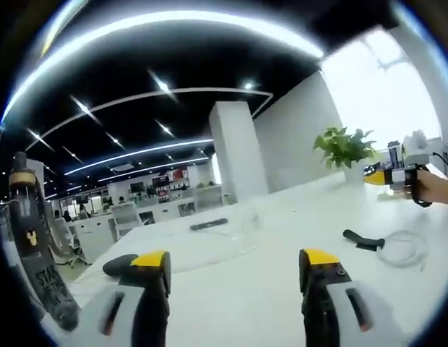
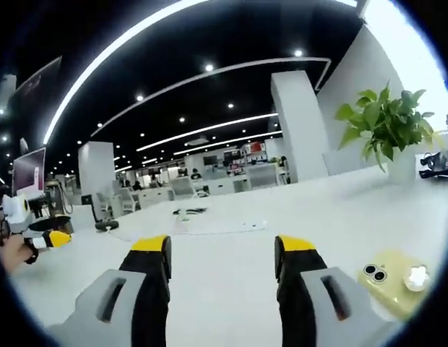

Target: Peel open the Velcro strap on the desktop, arrange the wired earphones neatly onto it, and close the Velcro strap to secure them.

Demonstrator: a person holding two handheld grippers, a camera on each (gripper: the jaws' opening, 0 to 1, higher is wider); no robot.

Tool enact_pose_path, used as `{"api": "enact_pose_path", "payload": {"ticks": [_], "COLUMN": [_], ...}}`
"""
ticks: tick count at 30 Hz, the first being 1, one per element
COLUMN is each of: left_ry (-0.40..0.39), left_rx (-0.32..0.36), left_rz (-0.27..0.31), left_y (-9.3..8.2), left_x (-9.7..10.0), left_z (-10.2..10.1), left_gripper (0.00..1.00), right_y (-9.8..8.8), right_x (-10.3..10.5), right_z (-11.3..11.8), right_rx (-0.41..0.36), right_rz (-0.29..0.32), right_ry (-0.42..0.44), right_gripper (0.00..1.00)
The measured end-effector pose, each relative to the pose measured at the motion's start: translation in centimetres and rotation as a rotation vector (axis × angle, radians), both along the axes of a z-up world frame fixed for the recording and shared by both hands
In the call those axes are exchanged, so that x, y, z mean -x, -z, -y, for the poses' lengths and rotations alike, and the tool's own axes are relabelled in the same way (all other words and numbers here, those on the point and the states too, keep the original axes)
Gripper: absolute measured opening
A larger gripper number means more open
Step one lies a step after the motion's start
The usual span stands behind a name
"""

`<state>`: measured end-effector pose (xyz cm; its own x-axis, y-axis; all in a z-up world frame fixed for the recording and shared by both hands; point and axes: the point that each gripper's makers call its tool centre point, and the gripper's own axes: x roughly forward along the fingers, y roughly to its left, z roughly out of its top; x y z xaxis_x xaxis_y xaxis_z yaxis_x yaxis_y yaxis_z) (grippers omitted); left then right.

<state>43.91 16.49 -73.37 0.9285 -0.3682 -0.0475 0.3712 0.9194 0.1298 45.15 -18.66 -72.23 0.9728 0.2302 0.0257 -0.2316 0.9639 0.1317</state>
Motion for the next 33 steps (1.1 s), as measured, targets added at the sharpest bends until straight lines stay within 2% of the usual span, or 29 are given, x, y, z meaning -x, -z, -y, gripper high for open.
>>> {"api": "enact_pose_path", "payload": {"ticks": [6, 11, 24, 33], "left_ry": [-0.002, -0.003, -0.007, 0.001], "left_rx": [0.016, -0.008, 0.022, 0.016], "left_rz": [-0.011, -0.021, -0.031, -0.031], "left_y": [0.12, 0.50, 0.37, 0.39], "left_x": [-0.12, -0.08, 0.13, 0.29], "left_z": [0.02, 0.08, -0.21, 0.02], "left_gripper": [0.83, 0.78, 0.63, 0.61], "right_y": [-0.23, -0.07, 0.15, 0.29], "right_x": [-0.04, 0.04, 0.16, 0.04], "right_z": [0.04, -0.13, -0.26, -0.24], "right_rx": [-0.038, -0.024, -0.023, -0.020], "right_rz": [0.007, -0.001, -0.008, -0.015], "right_ry": [-0.006, -0.008, -0.010, -0.011], "right_gripper": [0.62, 0.62, 0.62, 0.61]}}
